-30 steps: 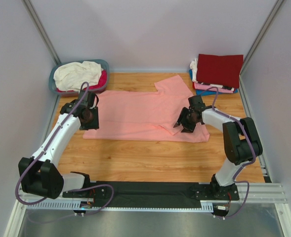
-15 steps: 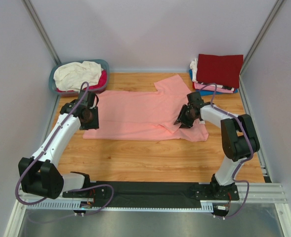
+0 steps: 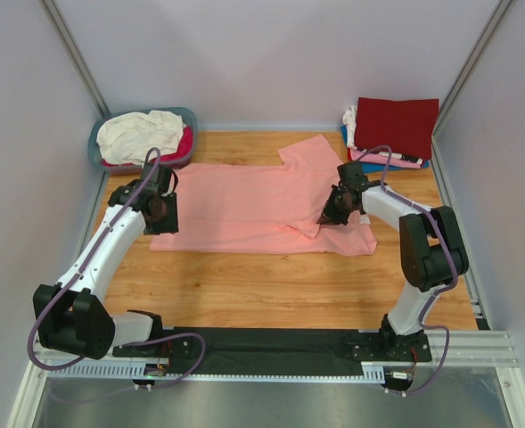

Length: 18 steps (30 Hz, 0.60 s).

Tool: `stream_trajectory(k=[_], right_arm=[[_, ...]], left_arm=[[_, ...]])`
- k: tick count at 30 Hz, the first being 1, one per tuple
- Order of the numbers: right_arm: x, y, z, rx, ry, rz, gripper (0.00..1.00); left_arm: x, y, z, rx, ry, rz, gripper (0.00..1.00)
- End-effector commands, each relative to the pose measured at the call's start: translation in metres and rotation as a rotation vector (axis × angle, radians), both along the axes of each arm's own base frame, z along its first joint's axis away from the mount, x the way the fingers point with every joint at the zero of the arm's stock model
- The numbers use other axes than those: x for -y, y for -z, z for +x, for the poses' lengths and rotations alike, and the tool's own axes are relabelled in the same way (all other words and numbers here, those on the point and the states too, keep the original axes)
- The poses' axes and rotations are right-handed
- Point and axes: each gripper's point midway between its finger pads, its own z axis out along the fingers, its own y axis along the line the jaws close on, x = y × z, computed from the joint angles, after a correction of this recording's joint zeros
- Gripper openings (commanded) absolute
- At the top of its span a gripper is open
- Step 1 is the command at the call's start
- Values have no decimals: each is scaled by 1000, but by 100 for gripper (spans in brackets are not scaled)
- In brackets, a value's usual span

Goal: Fold and stack the t-shirts
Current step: Fold the tshirt

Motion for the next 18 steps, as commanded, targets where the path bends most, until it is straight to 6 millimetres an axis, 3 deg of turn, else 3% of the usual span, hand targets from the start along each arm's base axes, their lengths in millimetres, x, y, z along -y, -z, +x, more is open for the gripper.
stream_trajectory(k=[1, 3, 5, 6, 7, 10, 12, 13, 14, 18], right_arm=[[-9, -26, 26, 65, -27, 11, 0], [-13, -40, 41, 89, -37, 8, 0], [-14, -35, 50, 74, -47, -7, 0], [-17, -48, 63, 107, -61, -10, 0], [-18, -35, 68, 81, -72, -18, 0], [-28, -46, 93, 102, -119, -8, 16], [-33, -31, 99, 56, -138, -2, 40], [-38, -45, 112, 97, -154, 12, 46], [-39, -40, 116, 92, -160, 8, 55], [-29, -74, 125, 155, -168, -30, 67]], left_arm=[[1, -11, 5, 45, 22, -3, 49], [1, -10, 5, 42, 22, -3, 49], [1, -9, 5, 41, 22, -2, 49], [2, -10, 5, 43, 23, -4, 49], [2, -9, 4, 39, 23, -3, 49], [2, -8, 4, 34, 24, -2, 49], [2, -7, 4, 30, 23, -2, 49], [2, -6, 4, 27, 23, -1, 49], [2, -5, 4, 24, 23, 0, 49], [3, -2, 5, 12, 27, -3, 49]])
